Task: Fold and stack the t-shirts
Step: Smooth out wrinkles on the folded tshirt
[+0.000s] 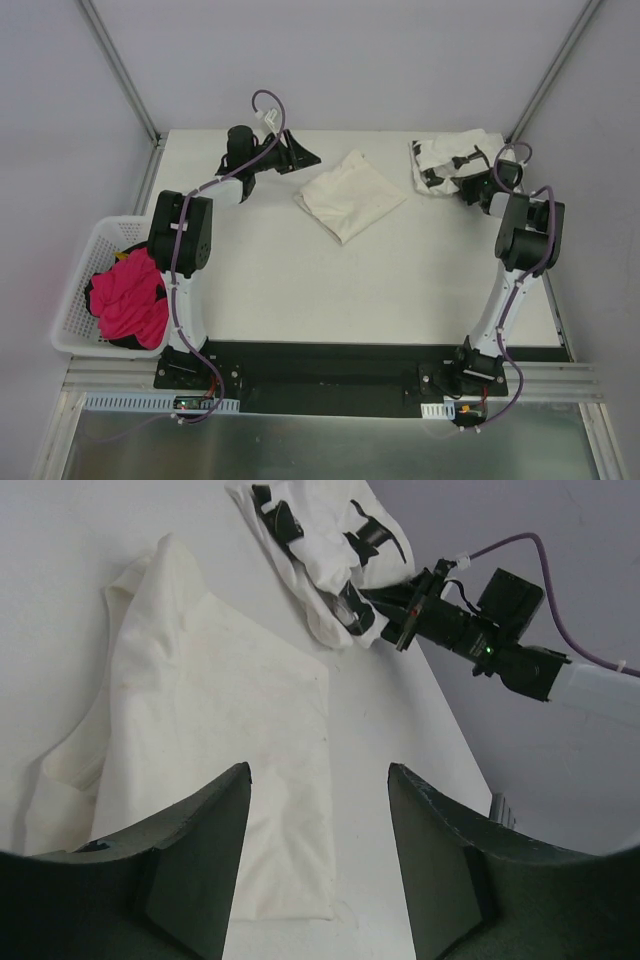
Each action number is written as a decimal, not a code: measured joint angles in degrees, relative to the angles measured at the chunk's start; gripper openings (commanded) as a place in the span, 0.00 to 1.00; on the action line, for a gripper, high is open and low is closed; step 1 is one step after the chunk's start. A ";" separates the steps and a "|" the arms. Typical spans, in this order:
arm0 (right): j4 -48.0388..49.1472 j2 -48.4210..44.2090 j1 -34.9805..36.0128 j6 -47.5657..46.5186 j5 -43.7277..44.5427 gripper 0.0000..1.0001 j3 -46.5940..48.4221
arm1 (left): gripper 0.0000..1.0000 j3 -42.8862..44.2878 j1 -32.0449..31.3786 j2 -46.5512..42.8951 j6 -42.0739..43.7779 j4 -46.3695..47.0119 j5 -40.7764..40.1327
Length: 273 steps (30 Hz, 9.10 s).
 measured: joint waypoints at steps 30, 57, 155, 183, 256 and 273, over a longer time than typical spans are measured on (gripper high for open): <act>-17.09 -47.06 9.35 -6.86 1.16 0.06 -45.88 | 0.56 2.67 2.86 -0.66 -1.73 1.46 4.48; -32.65 -73.68 10.32 -9.73 -3.65 0.54 -46.49 | 0.56 2.75 2.45 -0.66 -2.54 1.40 4.57; -22.99 -4.20 28.13 -17.25 -13.90 0.66 3.50 | 0.52 -13.75 6.16 -3.19 9.20 -23.15 0.83; -20.28 -5.25 29.38 -15.34 -15.15 0.64 0.55 | 0.51 -11.19 6.19 -5.62 17.00 -38.12 -6.78; -19.12 -9.70 33.79 -12.44 -15.50 0.65 -6.91 | 0.48 -2.58 2.43 1.27 19.02 -42.27 -6.56; -18.47 -7.41 33.77 -12.28 -14.82 0.04 -6.43 | 0.46 -2.60 2.08 2.62 16.41 -38.93 -3.48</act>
